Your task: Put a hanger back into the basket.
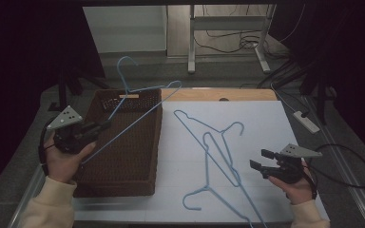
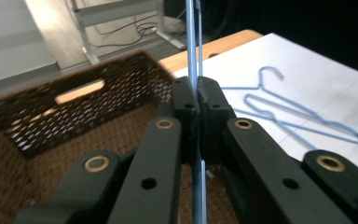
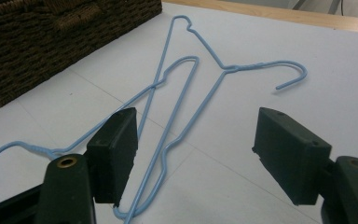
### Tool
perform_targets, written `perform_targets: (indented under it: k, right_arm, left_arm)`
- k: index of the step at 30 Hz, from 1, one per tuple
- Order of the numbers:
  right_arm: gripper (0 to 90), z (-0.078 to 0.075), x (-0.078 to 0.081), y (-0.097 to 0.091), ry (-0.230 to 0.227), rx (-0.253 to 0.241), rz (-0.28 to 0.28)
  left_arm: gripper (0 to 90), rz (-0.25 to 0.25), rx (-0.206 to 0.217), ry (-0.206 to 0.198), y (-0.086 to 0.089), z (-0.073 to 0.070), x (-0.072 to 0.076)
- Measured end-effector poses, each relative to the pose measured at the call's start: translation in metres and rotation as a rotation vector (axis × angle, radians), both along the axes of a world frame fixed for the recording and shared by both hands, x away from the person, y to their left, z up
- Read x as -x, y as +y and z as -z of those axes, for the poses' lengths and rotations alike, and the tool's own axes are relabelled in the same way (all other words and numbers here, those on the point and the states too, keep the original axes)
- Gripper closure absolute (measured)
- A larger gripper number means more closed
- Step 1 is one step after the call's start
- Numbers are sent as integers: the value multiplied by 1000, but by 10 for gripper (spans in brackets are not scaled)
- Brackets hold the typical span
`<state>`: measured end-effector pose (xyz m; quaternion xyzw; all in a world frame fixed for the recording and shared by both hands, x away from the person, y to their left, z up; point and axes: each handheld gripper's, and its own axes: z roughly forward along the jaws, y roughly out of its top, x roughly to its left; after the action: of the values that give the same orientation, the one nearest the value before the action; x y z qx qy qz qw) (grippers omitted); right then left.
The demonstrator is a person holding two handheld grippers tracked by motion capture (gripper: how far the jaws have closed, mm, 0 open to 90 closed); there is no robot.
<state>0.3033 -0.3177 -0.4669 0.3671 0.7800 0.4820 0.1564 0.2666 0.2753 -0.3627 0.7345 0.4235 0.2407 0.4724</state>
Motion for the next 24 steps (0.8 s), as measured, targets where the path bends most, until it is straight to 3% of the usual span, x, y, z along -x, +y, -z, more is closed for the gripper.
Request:
perform_targets:
  k: [9,16,24]
  right_arm:
    - [297,3,-1,1,20,12,1]
    - [293,5,-2,1,30,18,3]
    - [288,6,-2,1,36,23,1]
  left_arm:
    - [874,-82,-10,40,36,17,-2]
    - [874,-86,-20,62,50,28,0]
    - [874,-71,-35,91,50,39,-1]
